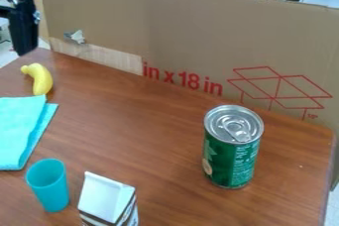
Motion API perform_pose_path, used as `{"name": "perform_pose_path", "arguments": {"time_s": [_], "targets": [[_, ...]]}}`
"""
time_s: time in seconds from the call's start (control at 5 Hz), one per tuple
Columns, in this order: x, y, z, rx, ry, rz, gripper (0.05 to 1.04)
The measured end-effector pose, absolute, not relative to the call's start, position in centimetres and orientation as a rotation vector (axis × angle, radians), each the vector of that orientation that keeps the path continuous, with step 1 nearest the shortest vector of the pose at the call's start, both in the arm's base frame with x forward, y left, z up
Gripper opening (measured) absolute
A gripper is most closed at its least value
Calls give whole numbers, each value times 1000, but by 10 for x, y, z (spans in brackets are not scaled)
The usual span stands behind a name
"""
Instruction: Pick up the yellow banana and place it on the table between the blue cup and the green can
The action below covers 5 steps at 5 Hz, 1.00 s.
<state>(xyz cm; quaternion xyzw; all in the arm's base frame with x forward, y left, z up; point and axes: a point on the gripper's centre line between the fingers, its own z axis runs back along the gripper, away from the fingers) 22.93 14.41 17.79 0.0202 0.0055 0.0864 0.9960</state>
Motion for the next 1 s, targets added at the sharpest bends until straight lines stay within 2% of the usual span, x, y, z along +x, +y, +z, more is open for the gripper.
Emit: {"name": "perform_pose_path", "arguments": {"time_s": [0.6, 0.8, 1.0], "targets": [[268, 213, 130, 11, -82, 356, 1007], [283, 230, 118, 14, -66, 421, 1007], [302, 243, 94, 0, -36, 451, 1007]]}}
